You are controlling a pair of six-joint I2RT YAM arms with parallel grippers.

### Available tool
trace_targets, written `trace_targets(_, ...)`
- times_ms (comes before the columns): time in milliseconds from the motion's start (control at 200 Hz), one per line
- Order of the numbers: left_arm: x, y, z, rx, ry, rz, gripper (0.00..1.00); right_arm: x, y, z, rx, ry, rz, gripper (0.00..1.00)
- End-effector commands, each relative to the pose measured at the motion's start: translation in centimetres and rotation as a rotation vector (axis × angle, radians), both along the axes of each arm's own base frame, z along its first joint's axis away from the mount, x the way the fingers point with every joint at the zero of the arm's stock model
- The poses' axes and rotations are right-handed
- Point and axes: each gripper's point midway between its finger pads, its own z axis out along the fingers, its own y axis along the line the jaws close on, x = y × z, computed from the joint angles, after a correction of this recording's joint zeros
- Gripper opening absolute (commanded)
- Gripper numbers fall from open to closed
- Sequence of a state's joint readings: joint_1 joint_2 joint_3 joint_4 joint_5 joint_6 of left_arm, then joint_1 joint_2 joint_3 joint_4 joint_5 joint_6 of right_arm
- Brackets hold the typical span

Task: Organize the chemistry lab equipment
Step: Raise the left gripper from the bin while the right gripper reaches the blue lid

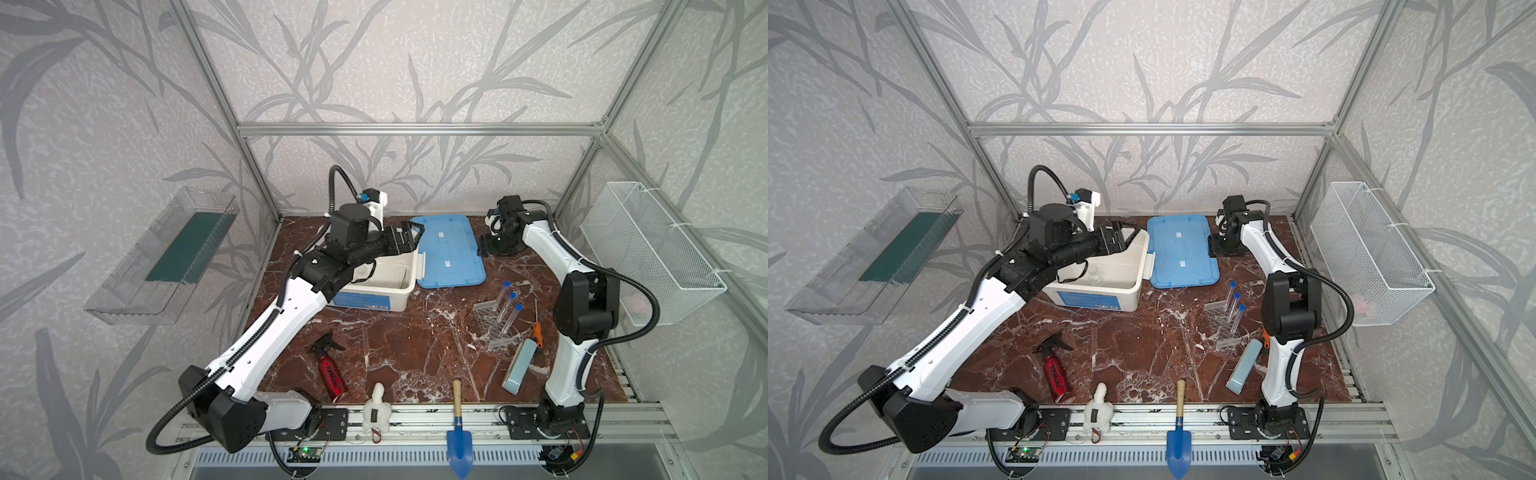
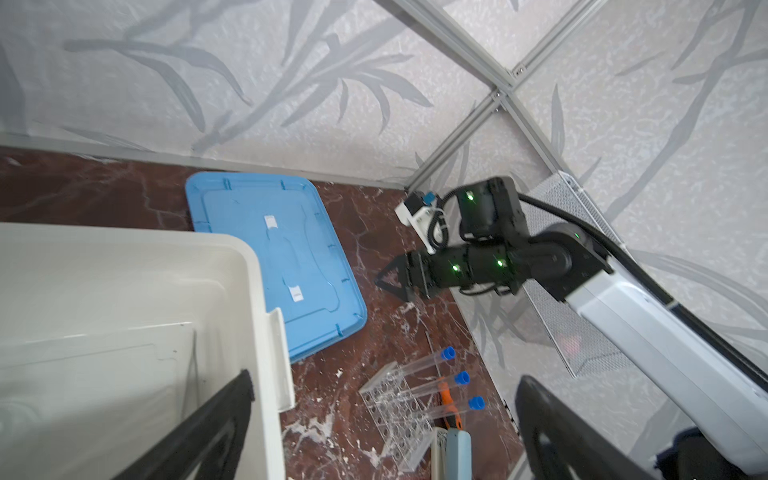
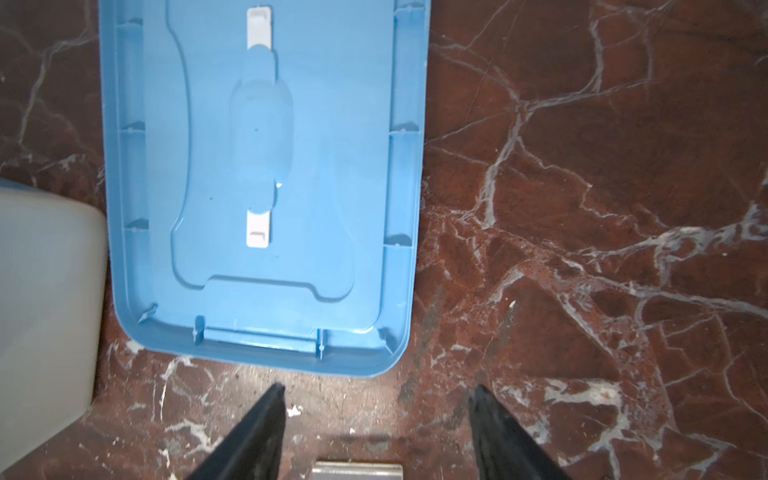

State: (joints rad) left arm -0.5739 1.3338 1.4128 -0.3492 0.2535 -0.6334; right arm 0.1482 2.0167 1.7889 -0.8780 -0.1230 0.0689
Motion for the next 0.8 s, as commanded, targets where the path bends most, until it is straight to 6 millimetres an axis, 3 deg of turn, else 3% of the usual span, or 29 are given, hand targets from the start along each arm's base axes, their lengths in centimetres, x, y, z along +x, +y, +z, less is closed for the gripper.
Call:
trace_targets(0,0.1,-0.4,-1.0,-0.019,0.064,0.058,0.99,-0.3,-0.4,-1.7,-0.038,0.091,0.044,0.61)
trace_targets(70,-0.4,-1.0,-1.4,-0.001,0.060,0.042,0.99,-0.2,-0.1,-2.9,-0.035,0.122,0.072,0.55)
trace_targets(325,-1.1,-1.9,-3.6,-0.073,0.118,0.023,0.99,0.6,-0.5,-5.8,-0.032,0.181,0.074,0.55)
trace_targets(565,-1.4,-2.4,-5.1,-0.058,0.146,0.021,0.99,0.8,-1.2,-8.6,-0.068,0.220,0.063,0.43)
trace_targets(800,-1.6,-2.6,-6.4,-0.060,0.171,0.021,0.99,1.2,-1.8,-9.6,-0.102,0.237,0.048,0.35)
